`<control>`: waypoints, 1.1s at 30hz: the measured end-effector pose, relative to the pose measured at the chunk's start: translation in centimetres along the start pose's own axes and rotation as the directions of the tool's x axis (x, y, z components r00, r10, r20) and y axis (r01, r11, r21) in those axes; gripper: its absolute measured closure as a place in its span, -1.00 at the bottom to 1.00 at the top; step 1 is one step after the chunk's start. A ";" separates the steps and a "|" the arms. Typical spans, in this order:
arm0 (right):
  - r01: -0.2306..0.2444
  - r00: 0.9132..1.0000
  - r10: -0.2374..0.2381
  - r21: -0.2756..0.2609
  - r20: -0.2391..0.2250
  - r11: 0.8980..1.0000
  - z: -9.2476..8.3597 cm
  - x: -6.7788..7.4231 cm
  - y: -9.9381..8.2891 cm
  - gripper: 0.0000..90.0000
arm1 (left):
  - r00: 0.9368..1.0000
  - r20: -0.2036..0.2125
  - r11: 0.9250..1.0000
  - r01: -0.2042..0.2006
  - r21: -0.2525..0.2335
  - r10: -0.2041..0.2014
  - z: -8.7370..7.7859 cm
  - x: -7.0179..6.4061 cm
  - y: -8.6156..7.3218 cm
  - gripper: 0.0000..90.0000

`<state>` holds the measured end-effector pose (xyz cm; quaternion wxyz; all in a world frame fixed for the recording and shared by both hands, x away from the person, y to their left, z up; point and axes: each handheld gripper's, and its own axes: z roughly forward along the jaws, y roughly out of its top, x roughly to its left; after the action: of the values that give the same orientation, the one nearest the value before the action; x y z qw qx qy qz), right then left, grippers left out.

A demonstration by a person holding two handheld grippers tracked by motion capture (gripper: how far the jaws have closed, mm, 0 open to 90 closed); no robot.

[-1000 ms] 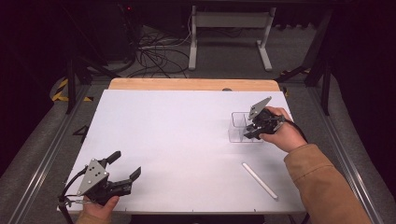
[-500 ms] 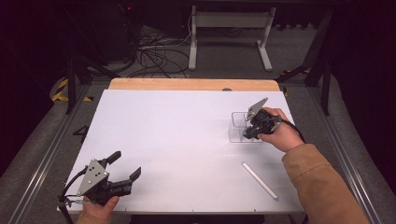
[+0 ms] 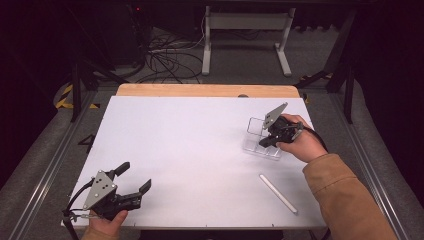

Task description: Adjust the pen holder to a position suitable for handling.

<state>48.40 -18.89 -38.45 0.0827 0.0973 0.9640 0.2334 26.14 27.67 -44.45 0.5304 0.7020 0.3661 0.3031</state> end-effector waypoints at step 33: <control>0.197 0.973 -0.195 0.002 -0.124 0.980 6.7 5.6 13.4 0.95 | 1.000 0.011 1.000 0.014 0.004 -0.014 0.0 0.2 -0.1 -0.69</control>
<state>46.40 -2.99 -38.73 0.0451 -0.0123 0.9737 0.2228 26.22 27.92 -44.56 0.5333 0.7020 0.3685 0.2949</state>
